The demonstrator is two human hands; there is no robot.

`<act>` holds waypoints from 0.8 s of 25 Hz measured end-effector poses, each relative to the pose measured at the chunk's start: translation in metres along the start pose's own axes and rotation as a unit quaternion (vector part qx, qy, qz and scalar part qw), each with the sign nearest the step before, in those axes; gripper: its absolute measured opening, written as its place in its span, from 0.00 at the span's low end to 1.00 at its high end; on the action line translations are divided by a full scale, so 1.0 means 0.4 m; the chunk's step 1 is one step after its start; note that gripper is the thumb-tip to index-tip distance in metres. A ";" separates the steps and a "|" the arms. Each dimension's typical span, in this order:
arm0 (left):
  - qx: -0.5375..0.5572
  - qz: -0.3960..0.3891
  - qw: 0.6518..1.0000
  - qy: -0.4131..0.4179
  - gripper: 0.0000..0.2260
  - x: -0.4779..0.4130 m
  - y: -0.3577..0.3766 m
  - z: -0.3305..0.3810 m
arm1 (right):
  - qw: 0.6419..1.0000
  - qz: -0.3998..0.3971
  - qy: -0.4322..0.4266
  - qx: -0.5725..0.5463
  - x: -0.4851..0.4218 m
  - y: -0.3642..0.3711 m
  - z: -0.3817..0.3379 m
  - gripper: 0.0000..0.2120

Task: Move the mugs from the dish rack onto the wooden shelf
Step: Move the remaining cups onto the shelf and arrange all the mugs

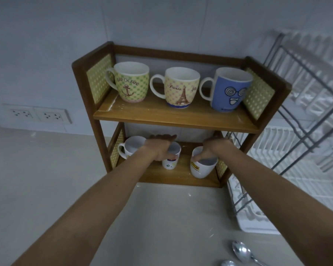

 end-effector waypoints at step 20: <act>-0.049 0.030 0.998 -0.015 0.28 -0.032 0.024 0.033 | 0.988 0.032 -0.145 -0.043 -0.011 -0.009 -0.023 0.39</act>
Point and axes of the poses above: each hand's wrist, its own x-axis away from the middle knuckle, its own y-axis out of the palm, z = x × y, the point moved 10 cm from there along -x, towards the middle knuckle, and after that the axes turned 4 degrees about -z, right-handed, at the moved point
